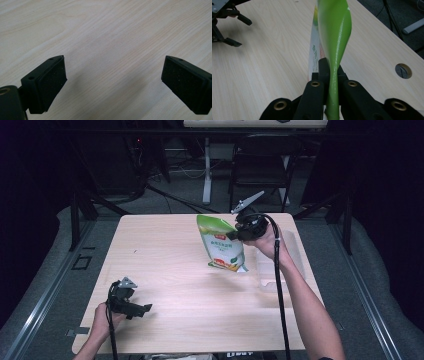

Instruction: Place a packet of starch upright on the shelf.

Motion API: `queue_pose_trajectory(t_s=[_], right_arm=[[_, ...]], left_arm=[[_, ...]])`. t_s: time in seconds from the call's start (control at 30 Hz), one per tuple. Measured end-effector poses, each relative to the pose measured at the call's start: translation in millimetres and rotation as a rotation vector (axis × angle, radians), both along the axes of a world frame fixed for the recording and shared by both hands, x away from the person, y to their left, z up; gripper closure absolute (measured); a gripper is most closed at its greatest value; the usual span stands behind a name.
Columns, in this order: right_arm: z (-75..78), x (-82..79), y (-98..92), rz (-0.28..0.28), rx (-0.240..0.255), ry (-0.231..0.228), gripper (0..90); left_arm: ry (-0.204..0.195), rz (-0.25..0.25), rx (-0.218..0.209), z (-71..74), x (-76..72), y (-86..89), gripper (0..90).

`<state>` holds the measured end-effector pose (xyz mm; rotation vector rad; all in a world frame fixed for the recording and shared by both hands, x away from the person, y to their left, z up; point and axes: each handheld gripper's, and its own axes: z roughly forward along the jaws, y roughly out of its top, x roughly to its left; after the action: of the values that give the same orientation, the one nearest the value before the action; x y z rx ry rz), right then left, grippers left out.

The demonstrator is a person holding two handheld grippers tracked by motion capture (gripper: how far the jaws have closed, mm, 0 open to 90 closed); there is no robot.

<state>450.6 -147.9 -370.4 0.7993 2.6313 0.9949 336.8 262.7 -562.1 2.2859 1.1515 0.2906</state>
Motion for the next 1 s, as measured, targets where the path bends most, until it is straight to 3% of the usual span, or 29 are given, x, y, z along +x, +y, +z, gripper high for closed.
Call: queue_pose_trajectory(t_s=[0.43,1.0], right_arm=[[20.6,14.9,-19.4,-0.052,-0.002,-0.030,90.0],[33.1,31.3,-43.2,-0.103,-0.022,-0.055,89.9]], left_arm=[[0.002,-0.001,0.004,-0.4,0.4,0.1,5.7],[0.006,-0.003,0.004,-1.1,0.7,-0.4,5.7]])
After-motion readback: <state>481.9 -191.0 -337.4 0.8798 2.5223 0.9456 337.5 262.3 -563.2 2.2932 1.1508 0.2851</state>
